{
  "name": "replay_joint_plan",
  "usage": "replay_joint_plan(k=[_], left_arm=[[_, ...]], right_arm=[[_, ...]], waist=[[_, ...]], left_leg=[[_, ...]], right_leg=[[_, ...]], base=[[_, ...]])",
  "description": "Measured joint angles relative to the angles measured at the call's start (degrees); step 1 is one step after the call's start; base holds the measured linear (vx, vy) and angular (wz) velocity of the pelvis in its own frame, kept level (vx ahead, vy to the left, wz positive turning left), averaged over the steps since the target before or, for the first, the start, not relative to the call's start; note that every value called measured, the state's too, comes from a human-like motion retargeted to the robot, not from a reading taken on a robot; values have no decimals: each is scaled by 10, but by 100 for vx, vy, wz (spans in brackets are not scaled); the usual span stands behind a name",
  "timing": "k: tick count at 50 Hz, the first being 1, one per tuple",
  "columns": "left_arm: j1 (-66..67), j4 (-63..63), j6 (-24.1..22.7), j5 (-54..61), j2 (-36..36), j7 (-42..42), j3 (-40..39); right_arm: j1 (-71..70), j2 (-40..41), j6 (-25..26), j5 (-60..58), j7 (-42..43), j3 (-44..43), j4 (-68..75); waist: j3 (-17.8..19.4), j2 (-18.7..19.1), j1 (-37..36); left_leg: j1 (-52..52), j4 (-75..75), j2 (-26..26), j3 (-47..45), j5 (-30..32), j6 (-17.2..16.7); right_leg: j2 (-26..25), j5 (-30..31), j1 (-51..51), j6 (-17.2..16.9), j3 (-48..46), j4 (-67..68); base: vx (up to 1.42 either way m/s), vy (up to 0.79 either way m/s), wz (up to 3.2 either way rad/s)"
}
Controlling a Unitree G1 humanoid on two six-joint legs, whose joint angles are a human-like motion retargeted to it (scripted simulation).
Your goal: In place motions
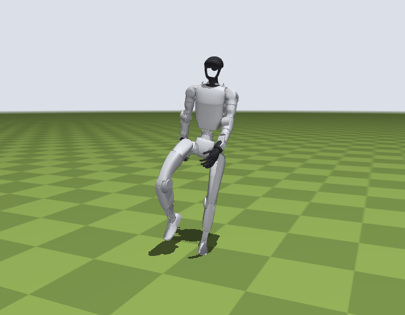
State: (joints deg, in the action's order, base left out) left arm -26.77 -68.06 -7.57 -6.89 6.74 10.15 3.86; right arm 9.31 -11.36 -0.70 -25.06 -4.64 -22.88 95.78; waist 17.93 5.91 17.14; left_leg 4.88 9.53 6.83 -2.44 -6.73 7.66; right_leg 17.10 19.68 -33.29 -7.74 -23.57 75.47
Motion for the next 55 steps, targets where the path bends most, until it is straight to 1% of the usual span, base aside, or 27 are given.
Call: replay_joint_plan(k=[3,5,8,11,13,15,16,18,20,22,25,28,31,32,33,34,35,37,38,40,43,45,47,49,50,52,55], left_arm=[[52,-31,1,-18,-1,-5,12],[95,-50,8,-25,-6,-6,25],[142,-65,14,-38,-14,-12,24],[186,-76,16,-57,-19,-22,13],[202,-83,18,-70,-17,-31,0],[212,-92,22,-80,-14,-38,-17],[217,-94,22,-82,-13,-40,-22],[225,-96,22,-87,-8,-44,-33],[232,-97,18,-88,-1,-46,-36],[237,-102,20,-98,14,-42,-49],[270,-104,40,-136,33,-50,-79],[337,-123,29,-130,68,-83,-70],[410,-155,39,-149,97,-107,-67],[436,-169,41,-156,106,-116,-67],[466,-185,43,-164,116,-123,-64],[488,-197,48,-172,121,-127,-65],[506,-206,53,-181,124,-129,-67],[536,-233,73,-204,124,-132,-77],[550,-246,82,-215,123,-132,-85],[577,-267,100,-238,119,-128,-104],[607,-290,113,-255,115,-120,-133],[626,-293,120,-258,112,-111,-158],[640,-293,125,-249,109,-105,-176],[641,-293,124,-238,103,-104,-184],[637,-293,122,-234,100,-103,-185],[620,-290,115,-242,96,-96,-181],[596,-271,109,-265,97,-87,-170]], right_arm=[[-13,13,-19,-25,-4,22,-42],[-16,15,-32,-43,5,40,-65],[-23,14,-37,-69,22,57,-82],[-32,10,-38,-75,39,67,-85],[-46,10,-40,-67,44,70,-78],[-62,6,-50,-37,49,73,-61],[-66,5,-53,-24,52,76,-54],[-89,2,-54,13,60,84,-32],[-107,3,-52,37,65,88,-16],[-140,5,-45,62,66,95,1],[-185,9,-30,84,61,107,14],[-230,25,-21,94,57,114,-6],[-283,48,-17,117,40,115,-49],[-308,53,-18,129,33,114,-64],[-341,55,-18,147,21,115,-79],[-366,56,-16,156,14,112,-92],[-388,57,-13,162,9,107,-104],[-452,54,-15,166,3,84,-138],[-484,49,-21,169,-1,80,-155],[-544,31,-28,179,-6,89,-190],[-617,-5,-37,184,7,119,-247],[-654,-27,-48,177,22,137,-281],[-678,-42,-56,169,60,153,-295],[-695,-49,-64,174,98,166,-299],[-701,-49,-68,177,110,169,-300],[-700,-40,-72,175,104,167,-300],[-669,-26,-71,150,85,165,-295]], waist=[[-25,-7,-34],[-55,-11,-54],[-82,-21,-92],[-112,-38,-128],[-130,-51,-156],[-144,-69,-170],[-145,-73,-173],[-140,-76,-194],[-132,-73,-202],[-124,-72,-196],[-118,-69,-184],[-111,-76,-179],[-106,-100,-195],[-103,-105,-206],[-96,-110,-220],[-92,-110,-229],[-89,-109,-237],[-72,-93,-274],[-60,-92,-296],[-33,-99,-344],[19,-124,-411],[42,-146,-443],[52,-167,-467],[57,-175,-477],[59,-175,-477],[45,-176,-464],[-5,-177,-434]], left_leg=[[1,-16,-7,-26,2,-4],[-6,-31,-16,-37,5,-6],[-10,-36,-26,-61,-2,-8],[-22,-42,-48,-78,-9,-10],[-40,-40,-54,-94,-15,-16],[-56,-42,-81,-99,-19,-15],[-56,-45,-88,-100,-20,-16],[-57,-52,-92,-113,-21,-24],[-60,-53,-88,-118,-22,-31],[-65,-48,-84,-119,-28,-38],[-67,-23,-71,-125,-49,-46],[-80,52,-58,-136,-53,-32],[-153,228,-19,-163,13,9],[-197,311,-6,-152,38,31],[-260,417,-4,-118,56,63],[-305,499,8,-101,43,73],[-342,570,25,-94,14,73],[-447,729,92,-78,-20,73],[-495,790,104,-72,-26,73],[-585,874,104,-95,-26,73],[-682,899,77,-192,0,73],[-731,884,64,-263,8,72],[-758,866,63,-299,4,46],[-761,857,69,-315,0,35],[-756,854,71,-318,-3,34],[-737,848,69,-305,1,41],[-697,841,68,-267,-3,62]], right_leg=[[-33,37,87,-36,2,-109],[-56,55,152,-56,1,-213],[-93,72,218,-70,29,-351],[-112,68,274,-73,63,-485],[-121,45,292,-73,70,-556],[-91,-30,305,-73,30,-592],[-85,-55,307,-64,23,-602],[-85,-113,303,-42,22,-614],[-90,-140,302,-32,19,-623],[-91,-152,300,-36,17,-626],[-93,-157,298,-48,27,-616],[-85,-166,315,-65,31,-617],[-65,-174,330,-73,31,-636],[-62,-178,337,-73,30,-642],[-61,-182,350,-73,31,-646],[-65,-185,357,-69,31,-648],[-71,-188,363,-64,30,-648],[-102,-193,372,-36,37,-649],[-109,-193,376,-20,47,-651],[-97,-189,386,-5,79,-657],[-45,-193,400,9,107,-663],[-13,-203,393,12,117,-653],[9,-209,380,11,132,-636],[15,-211,374,9,139,-621],[15,-211,375,7,138,-618],[7,-212,378,1,127,-625],[-9,-214,371,-10,99,-646]], base=[[5,-14,-68],[8,-17,-67],[11,-17,-76],[11,-23,-80],[-1,-24,-108],[6,-17,-51],[8,-11,-23],[4,-22,-46],[0,-32,-16],[-5,-30,26],[3,-22,34],[10,-28,12],[7,-34,-11],[6,-39,-21],[11,-34,-17],[13,-32,-11],[6,-36,-21],[0,-37,-54],[-5,-22,-83],[-10,1,-94],[-11,14,-61],[-3,12,-23],[9,2,-22],[8,-1,-2],[1,-4,27],[-1,-6,59],[4,0,92]])
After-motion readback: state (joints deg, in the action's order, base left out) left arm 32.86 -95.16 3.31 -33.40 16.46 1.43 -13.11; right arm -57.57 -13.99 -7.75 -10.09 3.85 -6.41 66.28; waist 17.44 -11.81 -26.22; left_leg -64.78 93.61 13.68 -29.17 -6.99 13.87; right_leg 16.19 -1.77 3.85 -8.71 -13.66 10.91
